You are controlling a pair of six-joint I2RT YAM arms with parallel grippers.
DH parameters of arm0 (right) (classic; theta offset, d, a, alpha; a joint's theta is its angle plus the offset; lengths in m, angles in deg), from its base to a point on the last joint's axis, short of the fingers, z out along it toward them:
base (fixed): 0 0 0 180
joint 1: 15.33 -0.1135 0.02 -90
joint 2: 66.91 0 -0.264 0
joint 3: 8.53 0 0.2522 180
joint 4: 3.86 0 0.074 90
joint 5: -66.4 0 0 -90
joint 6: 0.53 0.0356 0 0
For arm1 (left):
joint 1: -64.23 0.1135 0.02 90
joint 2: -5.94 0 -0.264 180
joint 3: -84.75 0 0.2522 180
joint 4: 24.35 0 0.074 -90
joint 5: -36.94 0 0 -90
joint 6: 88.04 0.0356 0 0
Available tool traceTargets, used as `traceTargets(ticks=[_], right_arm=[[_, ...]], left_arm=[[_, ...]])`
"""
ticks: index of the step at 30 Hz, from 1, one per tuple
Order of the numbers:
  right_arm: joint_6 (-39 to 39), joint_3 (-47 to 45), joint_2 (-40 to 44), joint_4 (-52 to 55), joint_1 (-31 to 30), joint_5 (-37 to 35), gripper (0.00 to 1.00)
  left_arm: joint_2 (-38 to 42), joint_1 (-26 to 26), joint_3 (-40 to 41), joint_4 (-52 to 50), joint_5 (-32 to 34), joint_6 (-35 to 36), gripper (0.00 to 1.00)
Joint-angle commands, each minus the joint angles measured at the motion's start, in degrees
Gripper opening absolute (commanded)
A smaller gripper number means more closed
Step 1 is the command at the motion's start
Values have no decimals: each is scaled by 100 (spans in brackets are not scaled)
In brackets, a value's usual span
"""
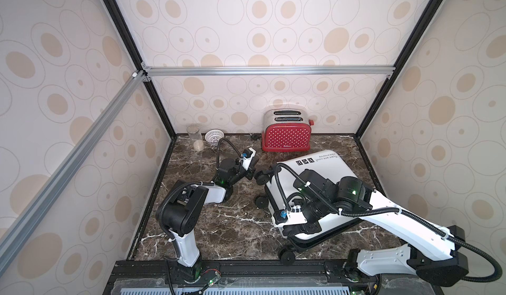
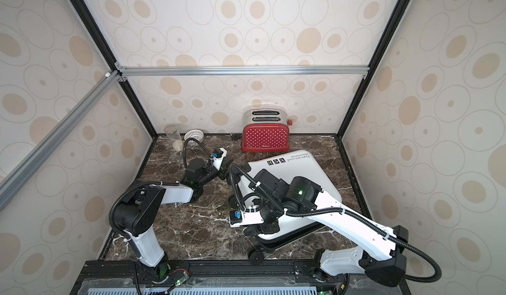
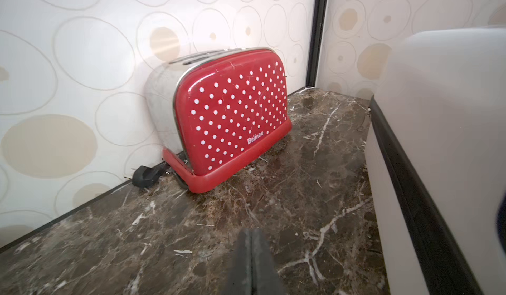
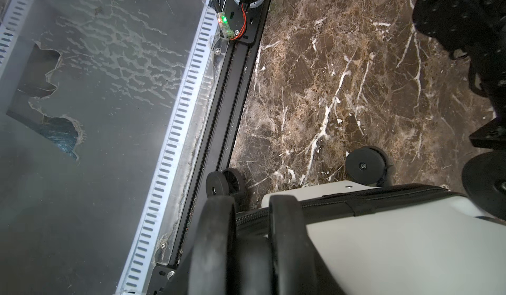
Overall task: Open the suitcase zippers
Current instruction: Unzip the zipper on the suitcase, then open the suitcase at the center of the board.
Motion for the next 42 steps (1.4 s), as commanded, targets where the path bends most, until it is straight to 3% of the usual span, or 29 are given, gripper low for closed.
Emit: traceTargets(ticks=[1, 4, 6, 9, 12, 19, 24, 28, 33, 36, 42], right_arm=[[348, 523, 67, -633, 469, 1038, 0], [572, 840, -136, -871, 887, 1658, 0], [640, 1103, -340, -941, 1058, 1957, 0], [679, 1377, -603, -1031, 1271, 2248, 0], [679, 1536, -793, -1086, 1466, 2659, 0], [721, 1713, -907, -1104, 1565, 3169, 0], [755, 1641, -922, -1120, 1579, 3311, 0], [869, 1558, -905, -1285, 1574, 3484, 0], [957, 1499, -889, -1334, 1583, 3649, 0], [1011, 1419, -838, -1345, 1597, 3599, 0], [1439, 982, -439, -1782, 1723, 3241, 1]], left_arm=[[249, -6, 207, 296, -83, -106, 16], [931, -25, 674, 210, 107, 19, 39], [1627, -141, 1157, 353, 78, 367, 45], [2708, -531, 1759, 190, 170, 1526, 54], [3275, -972, 2161, 11, 359, 2753, 58], [3212, -1699, 2271, 128, 374, 3919, 60], [2884, -2031, 2183, 1188, 551, 3704, 63], [2515, -2196, 1820, 1193, 601, 3663, 63], [1982, -2307, 1584, 2242, 719, 3058, 63], [1850, -2347, 1364, 2466, 686, 2684, 56], [1962, -2353, 1302, 2782, 969, 2215, 4]])
